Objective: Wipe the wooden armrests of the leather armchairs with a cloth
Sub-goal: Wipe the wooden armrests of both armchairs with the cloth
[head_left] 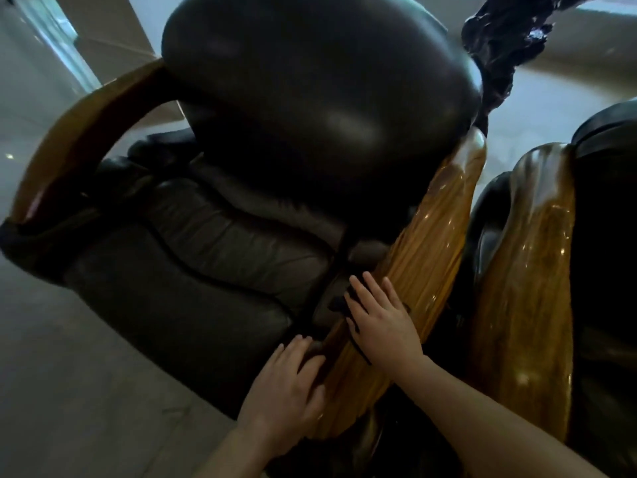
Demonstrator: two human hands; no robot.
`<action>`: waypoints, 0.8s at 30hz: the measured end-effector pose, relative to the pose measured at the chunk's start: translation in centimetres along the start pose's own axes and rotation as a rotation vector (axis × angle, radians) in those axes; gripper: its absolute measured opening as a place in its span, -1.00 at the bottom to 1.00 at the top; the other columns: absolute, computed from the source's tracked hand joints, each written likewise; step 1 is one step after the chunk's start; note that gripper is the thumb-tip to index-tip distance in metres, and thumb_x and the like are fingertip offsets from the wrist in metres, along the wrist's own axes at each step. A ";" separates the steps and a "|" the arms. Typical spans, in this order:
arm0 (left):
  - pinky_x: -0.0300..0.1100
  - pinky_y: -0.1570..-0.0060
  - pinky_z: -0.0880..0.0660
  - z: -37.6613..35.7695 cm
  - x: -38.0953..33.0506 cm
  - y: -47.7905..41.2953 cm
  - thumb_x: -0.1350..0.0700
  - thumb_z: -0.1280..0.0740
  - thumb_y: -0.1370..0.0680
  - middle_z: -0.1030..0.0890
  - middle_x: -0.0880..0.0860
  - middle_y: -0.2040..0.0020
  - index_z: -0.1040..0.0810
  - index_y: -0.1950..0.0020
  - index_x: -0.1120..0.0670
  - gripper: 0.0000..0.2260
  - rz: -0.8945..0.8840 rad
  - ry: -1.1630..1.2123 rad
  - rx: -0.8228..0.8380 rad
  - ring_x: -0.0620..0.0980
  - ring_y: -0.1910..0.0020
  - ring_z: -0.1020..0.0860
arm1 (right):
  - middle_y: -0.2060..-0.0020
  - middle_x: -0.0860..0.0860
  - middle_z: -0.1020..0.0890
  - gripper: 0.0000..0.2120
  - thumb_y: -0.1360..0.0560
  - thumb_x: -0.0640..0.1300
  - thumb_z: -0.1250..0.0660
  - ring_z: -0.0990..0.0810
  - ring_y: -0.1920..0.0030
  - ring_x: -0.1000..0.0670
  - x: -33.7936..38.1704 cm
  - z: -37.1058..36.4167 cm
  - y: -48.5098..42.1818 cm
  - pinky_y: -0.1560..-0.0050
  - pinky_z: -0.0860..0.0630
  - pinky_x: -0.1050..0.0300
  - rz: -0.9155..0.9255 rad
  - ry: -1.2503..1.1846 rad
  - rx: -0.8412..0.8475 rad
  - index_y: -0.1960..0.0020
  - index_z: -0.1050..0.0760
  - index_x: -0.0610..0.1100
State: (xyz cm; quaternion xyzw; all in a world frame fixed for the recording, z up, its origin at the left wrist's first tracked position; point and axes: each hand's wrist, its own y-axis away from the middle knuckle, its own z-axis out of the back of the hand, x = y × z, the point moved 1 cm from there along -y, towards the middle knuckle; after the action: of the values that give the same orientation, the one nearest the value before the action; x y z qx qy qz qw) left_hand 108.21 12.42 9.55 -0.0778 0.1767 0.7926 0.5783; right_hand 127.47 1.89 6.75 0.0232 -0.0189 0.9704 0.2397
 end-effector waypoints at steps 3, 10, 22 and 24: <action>-0.11 -0.47 0.04 0.7 1.0 2.6 -0.16 -0.09 -0.55 -0.34 0.03 -0.50 -0.42 -0.42 -0.07 -0.53 0.045 -0.029 -0.050 -0.07 -0.52 -0.18 | -0.47 -0.08 -0.42 -0.58 -0.59 0.05 -0.20 -0.18 -0.56 -0.16 2.4 -0.5 0.4 -0.53 -0.09 -0.25 0.116 -0.012 0.044 -0.38 -0.50 -0.09; 0.10 -0.50 -0.08 2.4 4.5 8.1 -0.17 -0.04 -0.53 -0.33 0.11 -0.50 -0.36 -0.47 0.02 -0.45 0.292 -0.061 -0.146 0.07 -0.53 -0.20 | 0.08 -0.05 -0.63 -0.79 -0.52 -0.03 -0.32 -0.59 -0.05 -0.10 8.4 -0.6 0.6 -0.37 -0.42 -0.07 0.194 -0.121 -0.024 -0.03 -0.64 -0.12; 0.16 -0.48 0.00 8.9 7.1 18.5 -0.25 0.03 -0.50 -0.22 0.10 -0.55 -0.17 -0.54 -0.06 -0.37 0.500 -0.018 -0.224 0.09 -0.55 -0.08 | 0.12 0.12 -0.56 -0.67 -0.56 0.11 -0.27 -0.54 0.23 0.10 18.9 12.8 1.1 0.33 -0.45 0.23 0.023 -0.374 0.086 -0.32 -0.46 0.16; 0.19 -0.48 -0.05 10.1 7.1 20.7 -0.24 0.00 -0.51 -0.23 0.12 -0.54 -0.17 -0.54 -0.04 -0.38 0.502 -0.027 -0.236 0.12 -0.55 -0.10 | 0.12 0.12 -0.55 -0.69 -0.56 0.11 -0.28 -0.54 0.20 0.08 20.4 14.6 1.6 0.29 -0.46 0.20 0.029 -0.387 0.100 -0.29 -0.49 0.15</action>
State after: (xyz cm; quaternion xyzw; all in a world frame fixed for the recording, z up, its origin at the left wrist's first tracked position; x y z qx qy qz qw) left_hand 87.26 16.88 20.48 -0.0880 0.0891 0.9271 0.3532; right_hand 109.23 9.24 22.41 0.2210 -0.0168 0.9509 0.2161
